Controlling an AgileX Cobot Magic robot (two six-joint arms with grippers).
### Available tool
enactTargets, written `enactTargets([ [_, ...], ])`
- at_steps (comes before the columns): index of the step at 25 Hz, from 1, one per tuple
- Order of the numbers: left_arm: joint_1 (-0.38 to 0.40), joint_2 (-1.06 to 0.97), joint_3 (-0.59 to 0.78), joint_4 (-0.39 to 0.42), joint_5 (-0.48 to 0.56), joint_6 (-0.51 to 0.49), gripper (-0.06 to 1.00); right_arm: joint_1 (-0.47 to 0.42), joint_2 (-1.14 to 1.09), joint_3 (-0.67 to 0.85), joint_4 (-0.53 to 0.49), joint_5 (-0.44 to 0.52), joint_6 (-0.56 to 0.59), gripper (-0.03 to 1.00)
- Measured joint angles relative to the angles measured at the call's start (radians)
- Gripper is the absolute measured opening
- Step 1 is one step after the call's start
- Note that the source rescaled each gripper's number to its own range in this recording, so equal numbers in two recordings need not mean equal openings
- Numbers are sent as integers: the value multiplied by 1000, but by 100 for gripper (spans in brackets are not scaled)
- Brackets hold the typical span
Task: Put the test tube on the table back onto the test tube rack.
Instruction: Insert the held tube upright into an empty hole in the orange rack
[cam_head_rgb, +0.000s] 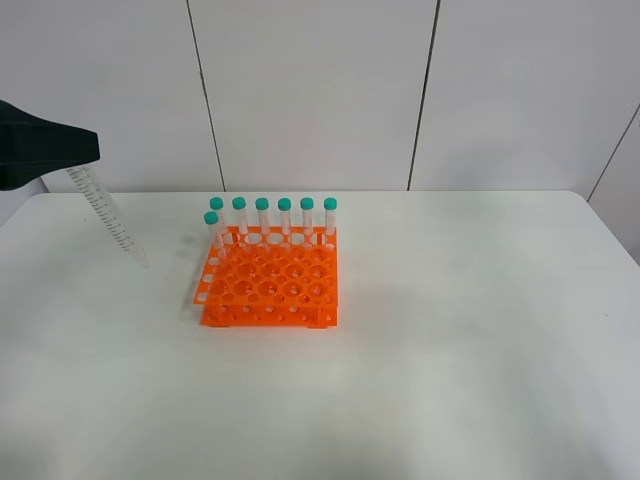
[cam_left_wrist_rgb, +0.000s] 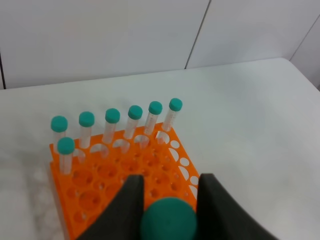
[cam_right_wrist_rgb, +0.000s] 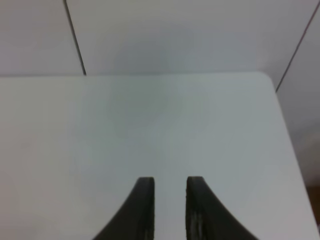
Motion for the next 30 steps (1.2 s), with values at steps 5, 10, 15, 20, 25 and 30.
enactTargets([
  [5, 0, 0, 0, 0, -1, 12, 1, 0, -181, 0, 0, 96, 0, 0],
  [10, 0, 0, 0, 0, -6, 16, 1, 0, -346, 0, 1, 220, 0, 0],
  [15, 0, 0, 0, 0, -8, 16, 1, 0, -466, 0, 1, 321, 0, 0],
  [20, 0, 0, 0, 0, -24, 16, 1, 0, -529, 0, 1, 412, 0, 0],
  [25, 0, 0, 0, 0, -26, 16, 1, 0, -539, 0, 11, 467, 0, 0],
  [30, 0, 0, 0, 0, -27, 16, 1, 0, -539, 0, 16, 479, 0, 0],
])
